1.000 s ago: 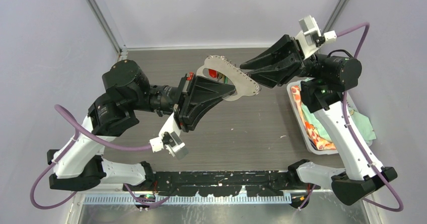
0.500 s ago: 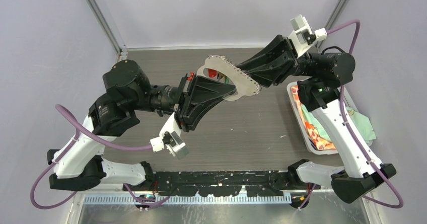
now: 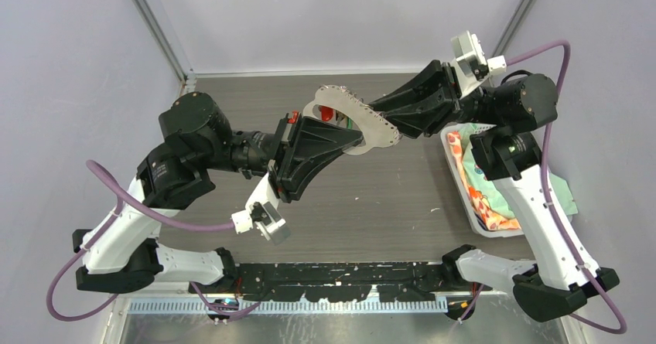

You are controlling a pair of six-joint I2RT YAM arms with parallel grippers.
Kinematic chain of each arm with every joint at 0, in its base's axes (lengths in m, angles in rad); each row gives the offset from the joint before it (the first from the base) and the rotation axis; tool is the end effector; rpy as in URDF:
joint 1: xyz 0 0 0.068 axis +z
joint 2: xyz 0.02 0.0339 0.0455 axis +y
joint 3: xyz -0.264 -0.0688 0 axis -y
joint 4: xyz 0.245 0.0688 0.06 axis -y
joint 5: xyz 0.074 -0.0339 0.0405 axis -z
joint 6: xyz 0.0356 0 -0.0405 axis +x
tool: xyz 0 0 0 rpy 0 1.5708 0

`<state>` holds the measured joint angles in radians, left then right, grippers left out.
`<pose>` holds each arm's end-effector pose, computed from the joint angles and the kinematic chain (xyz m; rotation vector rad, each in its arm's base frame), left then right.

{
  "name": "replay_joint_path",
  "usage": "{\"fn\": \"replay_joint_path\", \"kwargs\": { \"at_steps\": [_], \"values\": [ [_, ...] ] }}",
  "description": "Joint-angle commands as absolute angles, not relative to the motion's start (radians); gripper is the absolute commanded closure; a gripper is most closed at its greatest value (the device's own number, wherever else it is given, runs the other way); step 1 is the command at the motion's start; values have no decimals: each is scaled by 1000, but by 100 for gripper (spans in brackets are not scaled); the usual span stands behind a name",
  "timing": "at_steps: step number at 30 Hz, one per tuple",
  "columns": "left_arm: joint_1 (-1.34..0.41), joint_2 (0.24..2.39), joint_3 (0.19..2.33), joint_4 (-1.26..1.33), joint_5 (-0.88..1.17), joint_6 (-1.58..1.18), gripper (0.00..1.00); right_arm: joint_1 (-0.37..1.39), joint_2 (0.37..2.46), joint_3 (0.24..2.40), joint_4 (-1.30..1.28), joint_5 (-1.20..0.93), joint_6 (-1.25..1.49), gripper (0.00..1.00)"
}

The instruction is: Remove the keys from the keyring

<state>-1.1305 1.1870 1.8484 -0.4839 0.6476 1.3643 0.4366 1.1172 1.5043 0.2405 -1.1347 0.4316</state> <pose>0.0566 -0.1706 0.5742 1.4321 -0.0833 -0.2582 0.1500 0.1056 0.5511 -1.1218 0.8932 1.2569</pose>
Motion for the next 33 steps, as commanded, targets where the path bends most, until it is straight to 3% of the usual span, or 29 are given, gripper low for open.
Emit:
{"fn": "replay_joint_path", "kwargs": {
  "at_steps": [1,33],
  "values": [
    [-1133,1160,1853,-409,650,1367,100,439,1088,1550,173,-1111,360,68],
    [-1133,1172,1825,-393,649,1366,100,440,1105,1563,262,-1139,467,67]
  ]
}}
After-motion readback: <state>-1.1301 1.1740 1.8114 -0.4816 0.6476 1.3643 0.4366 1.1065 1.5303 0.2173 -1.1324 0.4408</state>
